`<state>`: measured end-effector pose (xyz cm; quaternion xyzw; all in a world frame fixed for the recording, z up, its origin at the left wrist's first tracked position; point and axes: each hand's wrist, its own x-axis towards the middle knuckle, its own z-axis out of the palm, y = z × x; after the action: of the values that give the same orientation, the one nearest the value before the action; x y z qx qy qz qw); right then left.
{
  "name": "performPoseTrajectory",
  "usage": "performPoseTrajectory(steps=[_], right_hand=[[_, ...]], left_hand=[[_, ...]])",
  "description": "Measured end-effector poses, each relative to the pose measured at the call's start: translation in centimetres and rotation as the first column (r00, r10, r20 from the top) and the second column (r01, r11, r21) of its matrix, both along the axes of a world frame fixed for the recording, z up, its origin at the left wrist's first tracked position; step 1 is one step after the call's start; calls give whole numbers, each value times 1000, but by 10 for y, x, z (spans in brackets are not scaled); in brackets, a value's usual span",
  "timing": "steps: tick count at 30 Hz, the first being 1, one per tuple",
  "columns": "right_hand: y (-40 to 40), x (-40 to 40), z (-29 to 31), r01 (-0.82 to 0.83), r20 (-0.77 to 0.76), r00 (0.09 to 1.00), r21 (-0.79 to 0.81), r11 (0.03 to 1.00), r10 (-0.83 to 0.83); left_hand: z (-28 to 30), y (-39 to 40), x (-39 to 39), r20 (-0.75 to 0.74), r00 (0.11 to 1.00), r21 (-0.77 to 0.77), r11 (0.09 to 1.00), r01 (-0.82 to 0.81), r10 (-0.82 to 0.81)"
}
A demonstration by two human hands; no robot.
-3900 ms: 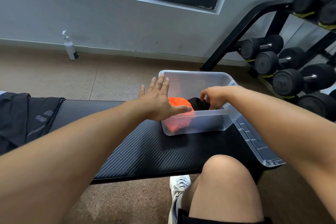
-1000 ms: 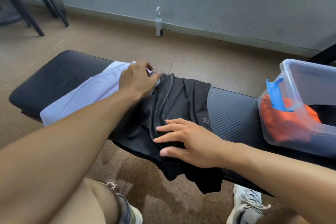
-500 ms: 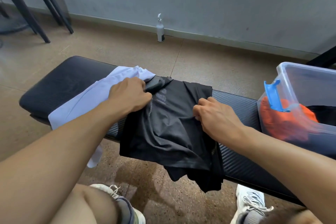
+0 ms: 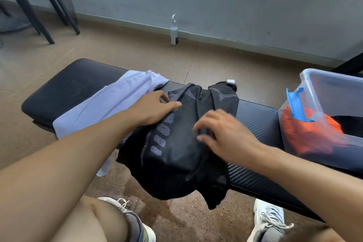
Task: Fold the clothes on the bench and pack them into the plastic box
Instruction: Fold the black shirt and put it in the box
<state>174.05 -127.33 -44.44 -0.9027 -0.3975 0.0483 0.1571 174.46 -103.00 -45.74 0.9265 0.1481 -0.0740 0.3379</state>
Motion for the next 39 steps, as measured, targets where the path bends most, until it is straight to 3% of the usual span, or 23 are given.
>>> performPoseTrajectory(steps=[2, 4, 9, 12, 14, 15, 17, 19, 22, 24, 30, 35, 39], right_hand=[[-5, 16, 0, 216, 67, 975, -108, 970, -210], [-10, 25, -4, 273, 30, 961, -244, 931, -274], [-9, 21, 4, 189, 8, 981, -270, 944, -194], [-3, 9, 15, 27, -146, 985, -394, 919, -91], [0, 1, 17, -10, -305, 948, -324, 946, -94], [2, -1, 19, 51, -336, 932, -240, 969, -133], [4, 6, 19, 247, -198, 949, -22, 969, -246], [2, 21, 15, 317, 30, 947, 87, 944, -321], [-5, 40, 1, 343, 138, 936, -141, 928, -325], [-7, 46, -5, 346, 39, 936, -276, 897, -349], [-10, 47, 8, 216, -188, 931, -410, 886, -314], [-5, 39, 11, 174, -255, 933, -299, 938, -255], [-4, 38, 10, 57, -288, 952, -172, 983, -106]], left_hand=[[-4, -5, 1, -8, 999, 72, 997, 42, -41], [-9, -6, 5, 6, 999, 126, 991, 49, -50], [-14, 0, 19, 59, 998, 131, 991, -18, 10], [-14, 4, 24, 130, 988, 41, 995, -87, 81], [-14, 2, 26, 175, 981, -27, 997, -78, 82], [-13, 0, 25, 198, 978, -64, 997, -50, 61], [-8, -7, 23, 245, 969, -119, 992, 33, -3], [-2, -14, 19, 280, 958, -139, 985, 101, -58], [5, -21, 15, 323, 942, -175, 973, 154, -91], [8, -22, 13, 350, 932, -179, 970, 166, -94], [10, -22, 11, 360, 929, -210, 962, 174, -89], [30, -29, 0, 378, 907, -379, 863, 334, -186], [43, -30, -7, 399, 880, -438, 790, 430, -258]])
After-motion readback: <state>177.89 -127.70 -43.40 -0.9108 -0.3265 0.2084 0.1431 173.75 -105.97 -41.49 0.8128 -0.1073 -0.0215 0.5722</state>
